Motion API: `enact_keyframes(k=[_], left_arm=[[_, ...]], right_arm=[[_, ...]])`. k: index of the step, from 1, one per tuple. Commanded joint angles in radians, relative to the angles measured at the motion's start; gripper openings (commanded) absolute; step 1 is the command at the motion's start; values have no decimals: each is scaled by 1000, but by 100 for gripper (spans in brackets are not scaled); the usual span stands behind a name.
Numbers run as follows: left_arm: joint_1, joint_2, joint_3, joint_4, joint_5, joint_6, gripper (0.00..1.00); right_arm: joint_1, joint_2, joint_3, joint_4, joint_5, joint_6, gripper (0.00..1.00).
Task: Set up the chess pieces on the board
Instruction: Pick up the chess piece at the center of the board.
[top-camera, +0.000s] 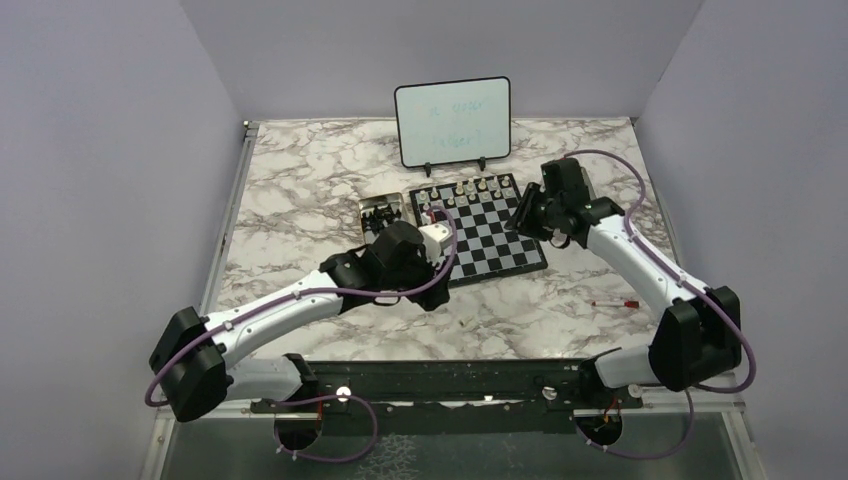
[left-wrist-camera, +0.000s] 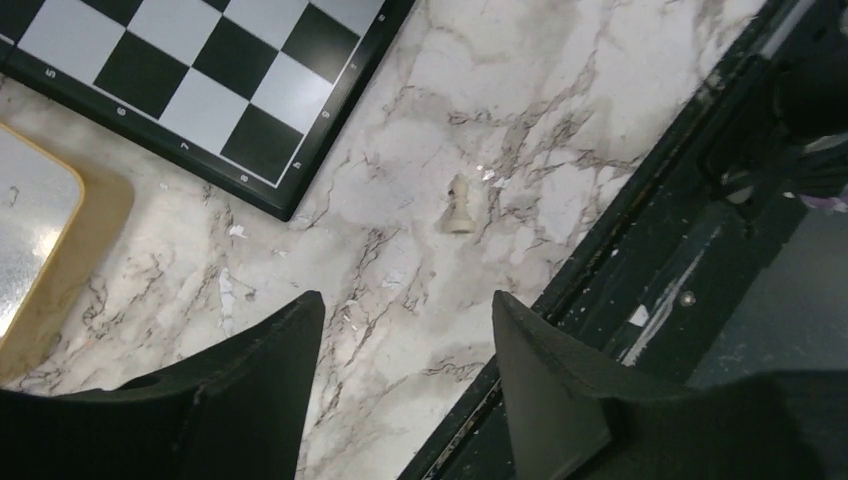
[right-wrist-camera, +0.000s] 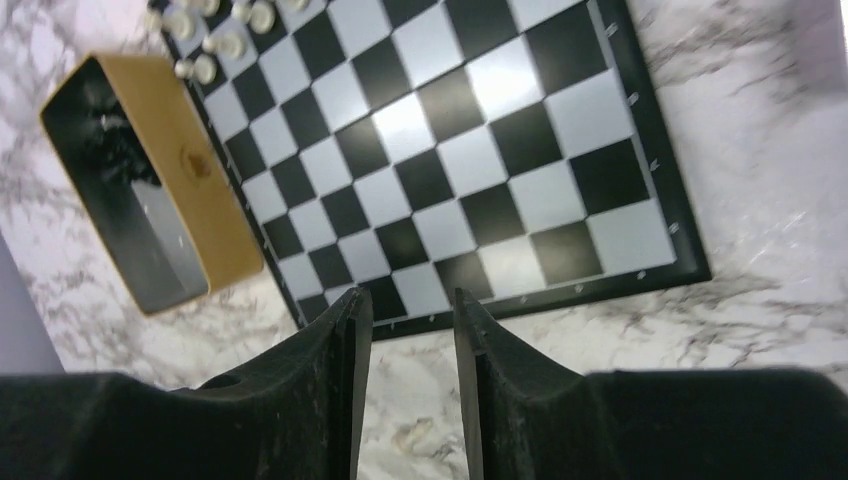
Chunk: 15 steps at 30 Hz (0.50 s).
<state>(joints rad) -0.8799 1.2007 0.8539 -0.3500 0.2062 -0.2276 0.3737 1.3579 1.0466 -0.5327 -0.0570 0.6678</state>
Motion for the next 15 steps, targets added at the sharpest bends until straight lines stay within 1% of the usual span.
enact_keyframes(k=[1, 5, 8, 11, 15], left_arm=[[-105, 81, 16, -14, -176, -86, 66], [-195, 181, 49, 1, -260, -116, 67], [-237, 253, 77, 24, -284, -120, 67], [-263, 322, 104, 54, -294, -118, 67], [-284, 398, 137, 75, -324, -118, 63]], right_arm=[[-87, 69, 87, 11, -44, -47, 41], [-140, 113, 109, 31, -74, -77, 42], [-153, 119, 94, 36, -85, -85, 42], [-156, 112, 62, 63, -100, -86, 42], [-158, 100, 47, 68, -105, -99, 41]])
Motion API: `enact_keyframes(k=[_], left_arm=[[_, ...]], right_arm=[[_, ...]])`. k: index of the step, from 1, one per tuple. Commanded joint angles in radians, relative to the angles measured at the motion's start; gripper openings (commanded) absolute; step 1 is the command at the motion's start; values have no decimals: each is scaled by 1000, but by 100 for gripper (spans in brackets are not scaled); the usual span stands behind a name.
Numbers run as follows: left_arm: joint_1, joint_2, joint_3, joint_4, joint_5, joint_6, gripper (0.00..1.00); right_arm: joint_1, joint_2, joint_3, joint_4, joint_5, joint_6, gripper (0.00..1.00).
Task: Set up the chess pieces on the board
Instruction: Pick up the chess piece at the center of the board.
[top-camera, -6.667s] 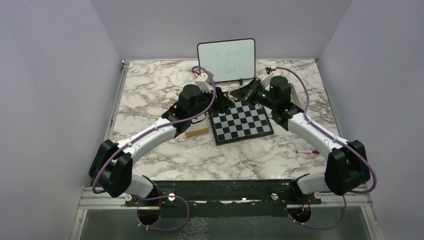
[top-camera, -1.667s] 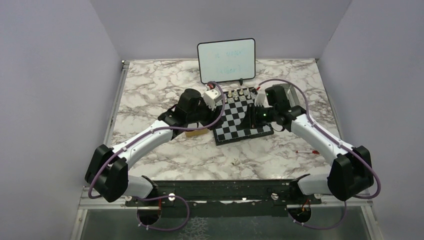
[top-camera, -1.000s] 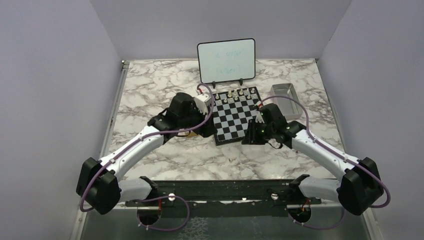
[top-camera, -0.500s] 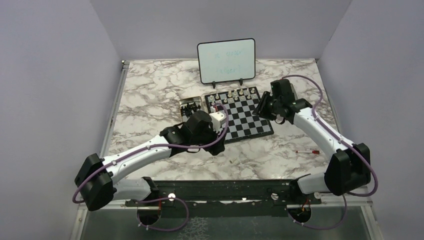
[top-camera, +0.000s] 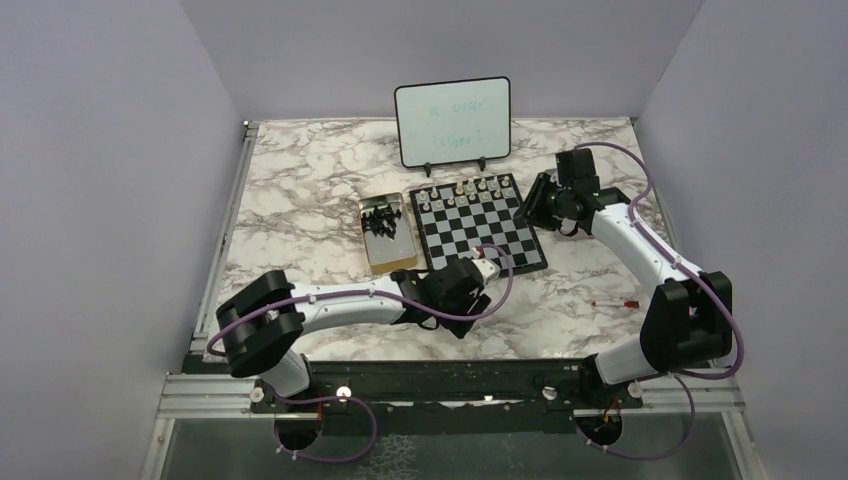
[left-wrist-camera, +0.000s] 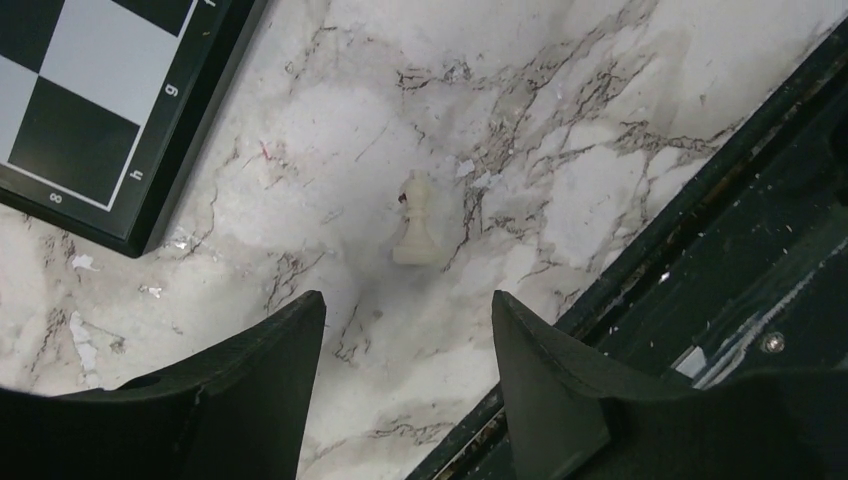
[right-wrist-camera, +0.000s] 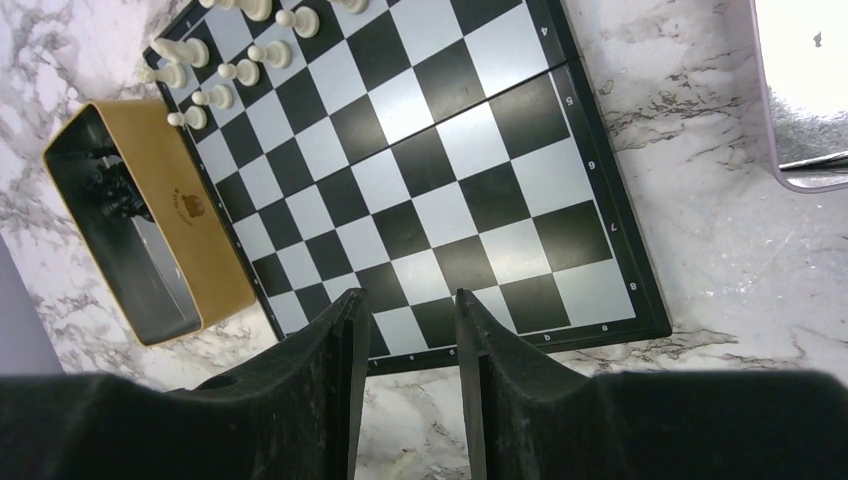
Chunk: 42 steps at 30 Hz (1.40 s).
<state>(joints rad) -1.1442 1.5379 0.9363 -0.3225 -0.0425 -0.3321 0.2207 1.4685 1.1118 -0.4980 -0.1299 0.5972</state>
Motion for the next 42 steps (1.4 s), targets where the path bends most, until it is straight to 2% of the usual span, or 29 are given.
enact_keyframes(k=[1, 4, 11, 16, 23, 30, 36, 42], left_arm=[[-21, 78, 58, 50, -79, -12, 62], [-21, 128, 69, 61, -73, -1, 55], [-26, 197, 75, 80, -70, 12, 52], [-29, 217, 62, 79, -84, 18, 31], [-28, 176, 61, 41, -91, 28, 18], [7, 110, 71, 32, -75, 19, 15], [142, -16, 31, 97, 64, -7, 14], [295, -150, -32, 203, 200, -14, 14]], right_arm=[[-7, -16, -19, 34, -31, -33, 41], [-9, -34, -30, 38, -12, -42, 41], [-12, -37, -57, 51, -21, -46, 41], [-11, -46, -84, 72, -19, -32, 41], [-12, -56, -112, 88, -50, -42, 41], [-12, -103, -183, 173, -347, -143, 41], [-11, -161, -220, 258, -520, -144, 41], [16, -188, -217, 280, -628, -116, 43]])
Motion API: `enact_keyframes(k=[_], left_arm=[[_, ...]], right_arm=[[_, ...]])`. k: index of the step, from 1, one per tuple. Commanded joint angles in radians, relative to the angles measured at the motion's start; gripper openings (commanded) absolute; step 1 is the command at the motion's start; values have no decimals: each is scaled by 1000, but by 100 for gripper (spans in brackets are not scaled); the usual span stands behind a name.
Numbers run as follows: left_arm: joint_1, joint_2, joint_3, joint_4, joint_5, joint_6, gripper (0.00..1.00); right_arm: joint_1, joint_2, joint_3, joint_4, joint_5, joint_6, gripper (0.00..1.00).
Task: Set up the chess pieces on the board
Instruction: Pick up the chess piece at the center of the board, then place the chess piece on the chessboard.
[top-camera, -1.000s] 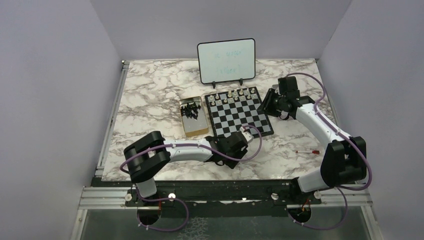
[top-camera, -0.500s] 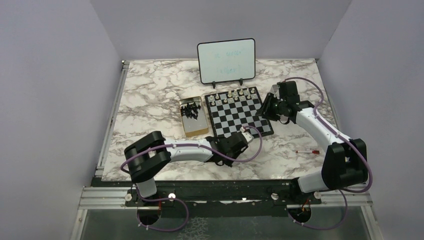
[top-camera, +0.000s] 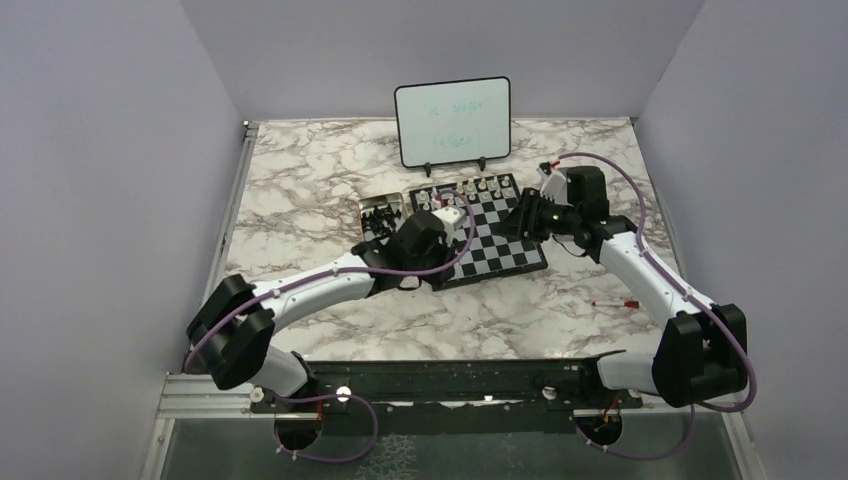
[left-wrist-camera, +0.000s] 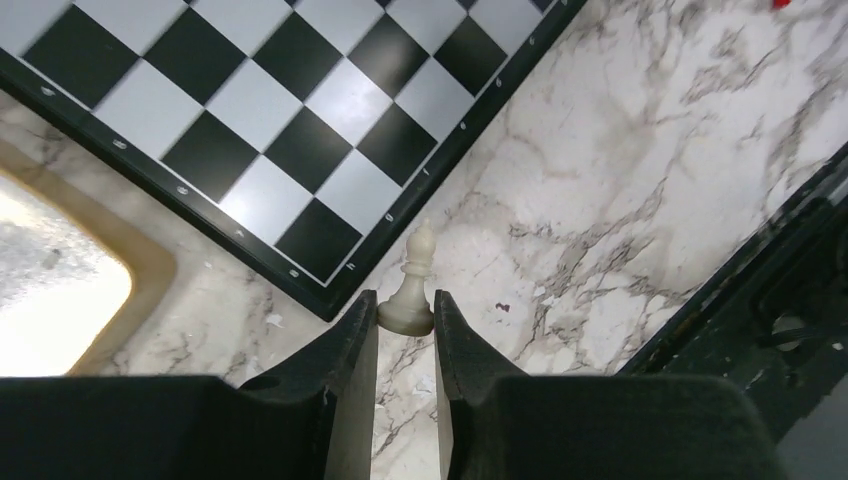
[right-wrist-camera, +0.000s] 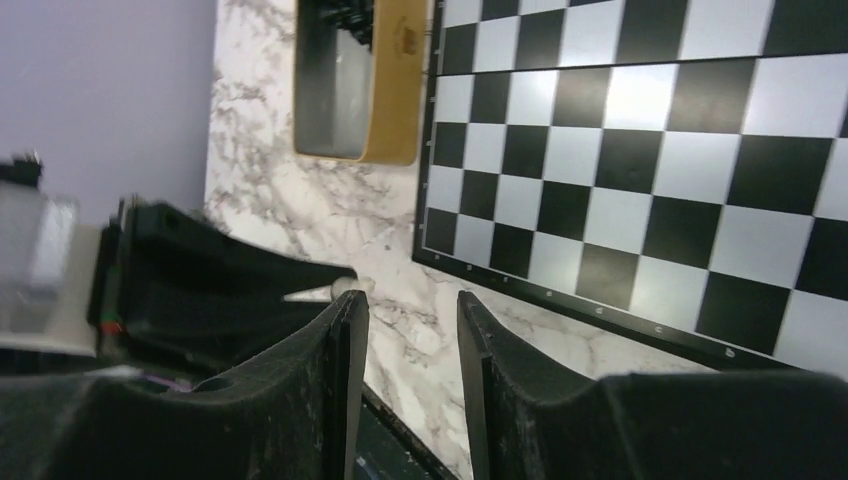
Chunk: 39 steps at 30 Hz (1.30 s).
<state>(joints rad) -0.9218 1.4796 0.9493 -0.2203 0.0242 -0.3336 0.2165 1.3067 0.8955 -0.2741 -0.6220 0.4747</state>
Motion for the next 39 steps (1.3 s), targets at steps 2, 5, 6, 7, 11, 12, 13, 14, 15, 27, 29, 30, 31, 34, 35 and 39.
enact_keyframes(k=[2, 5, 6, 7, 11, 12, 13, 14, 15, 27, 29, 30, 31, 34, 35, 39], left_arm=[[109, -138, -71, 143, 179, -5, 14], [142, -204, -119, 214, 257, 27, 14], [146, -225, -129, 241, 274, 43, 15], [147, -241, -138, 252, 285, 57, 15], [152, -279, -156, 259, 318, 87, 15], [152, -281, -156, 263, 328, 89, 15], [152, -283, -156, 270, 347, 91, 15], [151, -285, -156, 277, 357, 91, 15], [152, -287, -156, 285, 367, 89, 15], [152, -295, -152, 320, 393, 95, 14], [152, -298, -150, 316, 390, 97, 14], [152, -299, -150, 311, 387, 99, 14], [152, -300, -149, 308, 384, 102, 13], [152, -306, -150, 300, 374, 110, 13], [152, -308, -153, 298, 371, 111, 13], [152, -312, -154, 286, 349, 118, 12]], right_arm=[[53, -24, 5, 72, -146, 30, 44], [93, -24, 0, 144, -172, 82, 44], [97, -16, -3, 174, -222, 104, 44], [99, -12, -6, 206, -259, 123, 45], [107, -35, -3, 221, -279, 119, 49], [108, -38, -3, 219, -281, 116, 51], [109, -33, 2, 219, -290, 112, 52], [109, -23, 8, 213, -303, 108, 53], [111, -11, 17, 202, -318, 103, 53], [221, 67, 52, 168, -334, 118, 40], [224, 62, 44, 168, -326, 121, 37], [224, 60, 39, 169, -321, 122, 35], [224, 57, 36, 169, -318, 122, 33], [224, 54, 29, 174, -307, 129, 25], [224, 55, 28, 174, -303, 131, 24], [224, 53, 29, 173, -308, 143, 31]])
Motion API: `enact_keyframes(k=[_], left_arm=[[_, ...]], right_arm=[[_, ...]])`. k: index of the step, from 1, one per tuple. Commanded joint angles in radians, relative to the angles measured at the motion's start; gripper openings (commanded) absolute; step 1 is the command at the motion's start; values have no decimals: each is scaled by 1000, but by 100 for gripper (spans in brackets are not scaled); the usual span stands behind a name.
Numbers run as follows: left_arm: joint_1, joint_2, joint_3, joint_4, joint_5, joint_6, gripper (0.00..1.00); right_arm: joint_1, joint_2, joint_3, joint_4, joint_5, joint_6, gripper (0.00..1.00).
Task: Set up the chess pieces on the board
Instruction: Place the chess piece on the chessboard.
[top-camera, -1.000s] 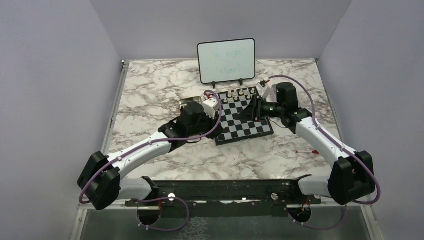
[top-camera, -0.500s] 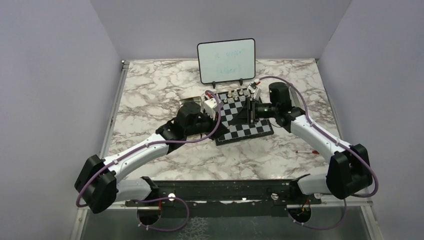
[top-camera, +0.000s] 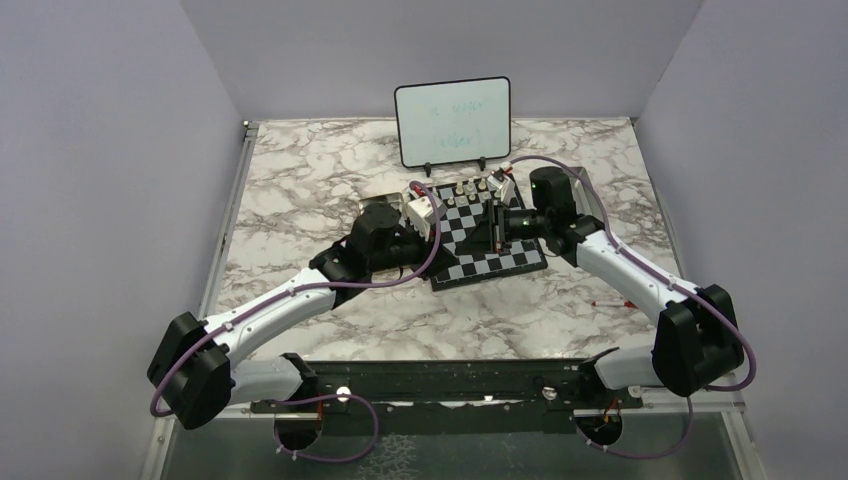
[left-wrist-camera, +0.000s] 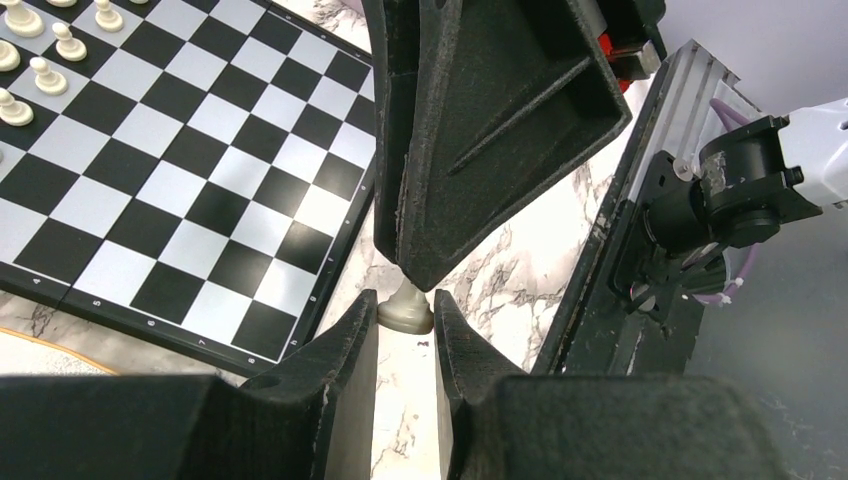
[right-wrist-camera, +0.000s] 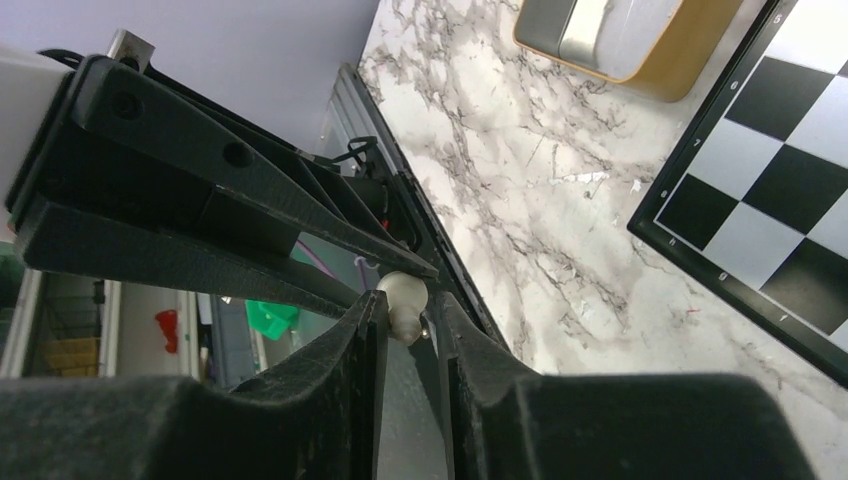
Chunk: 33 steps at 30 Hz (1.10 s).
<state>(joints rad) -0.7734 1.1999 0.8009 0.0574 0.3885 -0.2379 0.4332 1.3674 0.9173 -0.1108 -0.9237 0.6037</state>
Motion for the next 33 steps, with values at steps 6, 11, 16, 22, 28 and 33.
enact_keyframes(k=[6, 11, 16, 22, 28, 33], left_arm=[[3, -30, -9, 12, -27, 26, 12], [3, -30, -9, 5, -33, 30, 12], [3, -36, -23, 4, -49, 24, 20], [9, -11, -24, -26, -112, -7, 70], [54, -3, -18, -48, -54, -28, 98], [146, -1, 11, -144, -26, -29, 99]], right_arm=[[7, -28, 4, -5, 15, 22, 37], [7, -40, -15, 28, 19, 47, 27], [7, -57, -14, 40, 36, 59, 13], [7, -52, 65, -67, 213, -15, 11], [8, 10, 217, -170, 411, -107, 11], [7, 119, 378, -253, 546, -186, 11]])
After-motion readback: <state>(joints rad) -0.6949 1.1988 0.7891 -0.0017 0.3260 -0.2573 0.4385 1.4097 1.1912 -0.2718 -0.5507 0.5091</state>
